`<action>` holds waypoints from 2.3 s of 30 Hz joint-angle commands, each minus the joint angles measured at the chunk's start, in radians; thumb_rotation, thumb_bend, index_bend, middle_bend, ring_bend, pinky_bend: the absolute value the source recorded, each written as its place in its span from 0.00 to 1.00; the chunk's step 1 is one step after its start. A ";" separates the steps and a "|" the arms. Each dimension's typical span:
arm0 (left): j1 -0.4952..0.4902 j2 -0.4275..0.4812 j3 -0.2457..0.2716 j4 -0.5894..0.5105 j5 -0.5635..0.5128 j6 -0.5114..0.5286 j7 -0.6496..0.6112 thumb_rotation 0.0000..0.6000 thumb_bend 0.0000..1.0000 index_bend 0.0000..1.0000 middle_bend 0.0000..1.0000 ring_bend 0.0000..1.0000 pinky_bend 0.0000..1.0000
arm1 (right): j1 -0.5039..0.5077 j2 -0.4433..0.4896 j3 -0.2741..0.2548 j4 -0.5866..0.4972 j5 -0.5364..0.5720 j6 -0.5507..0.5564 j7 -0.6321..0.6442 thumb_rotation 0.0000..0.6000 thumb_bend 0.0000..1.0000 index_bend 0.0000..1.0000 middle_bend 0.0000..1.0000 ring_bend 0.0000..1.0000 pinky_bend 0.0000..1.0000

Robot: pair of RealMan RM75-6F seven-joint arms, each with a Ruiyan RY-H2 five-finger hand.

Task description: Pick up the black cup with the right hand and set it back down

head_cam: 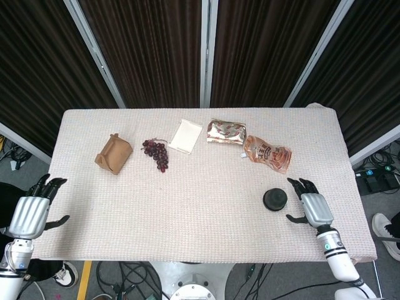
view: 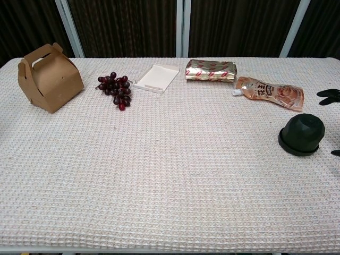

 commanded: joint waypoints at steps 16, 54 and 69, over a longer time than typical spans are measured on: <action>-0.004 -0.009 -0.002 0.007 -0.001 -0.001 0.011 1.00 0.02 0.18 0.17 0.08 0.27 | 0.047 -0.073 -0.007 0.103 0.021 -0.078 0.064 1.00 0.06 0.00 0.14 0.00 0.00; -0.001 -0.009 0.007 0.029 0.002 -0.005 -0.009 1.00 0.02 0.19 0.17 0.08 0.27 | 0.077 -0.154 -0.016 0.203 0.001 -0.071 0.143 1.00 0.10 0.00 0.26 0.00 0.00; -0.002 -0.009 0.007 0.026 0.003 -0.005 -0.009 1.00 0.02 0.19 0.17 0.08 0.27 | 0.072 -0.159 -0.003 0.209 -0.012 -0.013 0.160 1.00 0.16 0.00 0.35 0.00 0.00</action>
